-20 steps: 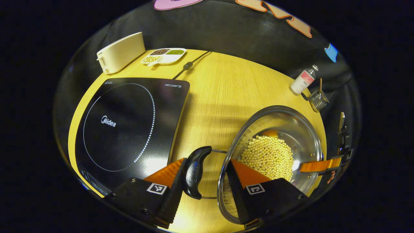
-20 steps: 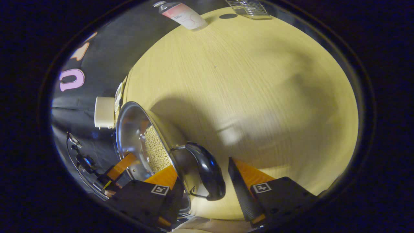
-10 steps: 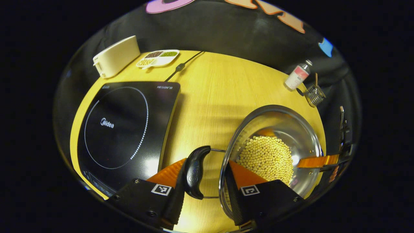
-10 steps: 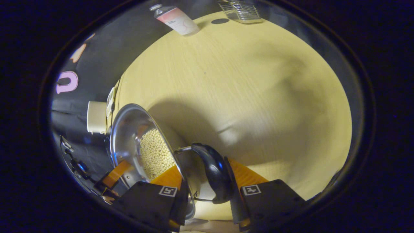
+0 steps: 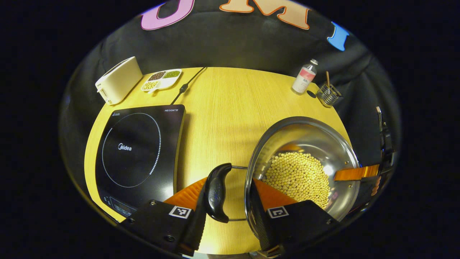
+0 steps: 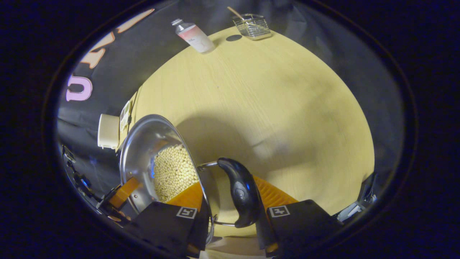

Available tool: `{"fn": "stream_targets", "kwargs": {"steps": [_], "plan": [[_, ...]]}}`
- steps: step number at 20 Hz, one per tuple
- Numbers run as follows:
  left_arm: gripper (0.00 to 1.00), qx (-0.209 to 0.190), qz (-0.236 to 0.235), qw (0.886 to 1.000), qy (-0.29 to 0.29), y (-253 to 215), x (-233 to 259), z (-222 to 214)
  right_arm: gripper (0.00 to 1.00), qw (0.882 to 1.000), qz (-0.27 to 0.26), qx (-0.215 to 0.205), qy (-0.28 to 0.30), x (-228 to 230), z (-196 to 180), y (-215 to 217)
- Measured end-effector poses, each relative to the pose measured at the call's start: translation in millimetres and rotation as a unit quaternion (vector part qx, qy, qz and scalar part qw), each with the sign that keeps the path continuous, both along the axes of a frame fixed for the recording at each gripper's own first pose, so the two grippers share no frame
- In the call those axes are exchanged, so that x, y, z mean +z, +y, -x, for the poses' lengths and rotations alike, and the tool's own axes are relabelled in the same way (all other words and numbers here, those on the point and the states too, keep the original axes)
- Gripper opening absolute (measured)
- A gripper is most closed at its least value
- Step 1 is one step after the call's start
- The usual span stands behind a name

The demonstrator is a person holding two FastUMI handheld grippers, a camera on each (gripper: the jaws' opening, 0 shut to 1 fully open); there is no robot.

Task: First push the handle of the pot to place it horizontally, then grasp the pot with both hands and set it on the induction cooktop.

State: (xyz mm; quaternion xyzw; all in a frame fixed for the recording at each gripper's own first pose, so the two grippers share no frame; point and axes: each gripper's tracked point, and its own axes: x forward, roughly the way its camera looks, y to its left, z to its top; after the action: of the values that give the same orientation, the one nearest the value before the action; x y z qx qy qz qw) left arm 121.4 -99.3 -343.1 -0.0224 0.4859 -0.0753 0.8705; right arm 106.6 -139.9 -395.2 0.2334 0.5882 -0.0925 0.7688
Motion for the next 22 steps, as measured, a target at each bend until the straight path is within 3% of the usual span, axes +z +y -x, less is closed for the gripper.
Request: {"fn": "stream_targets", "kwargs": {"steps": [5,10,11,12,14,15,16,19,20,22], "plan": [[0.63,-0.015,-0.013,1.0,0.014,43.9,24.1,19.1,0.58,1.0,0.008,-0.001,-0.015,20.6,21.6,47.9],[0.62,-0.03,-0.013,0.999,-0.003,118.2,49.5,16.2,0.58,0.999,0.007,-0.018,-0.031,39.5,28.1,127.3],[0.62,-0.029,-0.013,1.0,-0.003,135.0,51.3,15.7,0.64,0.999,0.006,-0.019,-0.033,41.3,26.3,145.7],[0.62,-0.029,-0.013,0.999,-0.005,152.0,53.1,13.2,0.51,0.999,0.005,-0.018,-0.035,41.7,25.4,163.5],[0.62,-0.02,-0.017,1.0,-0.009,186.6,53.5,6.2,0.51,0.999,0.001,-0.014,-0.043,41.1,15.6,199.5],[0.62,-0.013,-0.019,1.0,-0.01,203.1,52.1,4.3,0.57,0.999,-0.001,-0.009,-0.048,42.3,9.5,214.6],[0.63,-0.006,-0.02,1.0,-0.01,219.3,51.3,1.7,0.51,0.999,-0.001,-0.003,-0.055,44.0,2.4,231.9],[0.63,0.015,-0.024,1.0,-0.012,261.1,47.4,-6.7,0.49,0.998,0.003,0.008,-0.069,44.2,-18.7,273.5],[0.62,0.018,-0.029,0.999,-0.016,272.9,46.1,-10.7,0.56,0.997,0.006,0.013,-0.07,39.5,-24.5,287.5],[0.62,0.017,-0.044,0.998,-0.035,298.1,43.8,-24.5,0.55,0.998,0.012,0.032,-0.06,27.3,-31.6,310.2]]}}
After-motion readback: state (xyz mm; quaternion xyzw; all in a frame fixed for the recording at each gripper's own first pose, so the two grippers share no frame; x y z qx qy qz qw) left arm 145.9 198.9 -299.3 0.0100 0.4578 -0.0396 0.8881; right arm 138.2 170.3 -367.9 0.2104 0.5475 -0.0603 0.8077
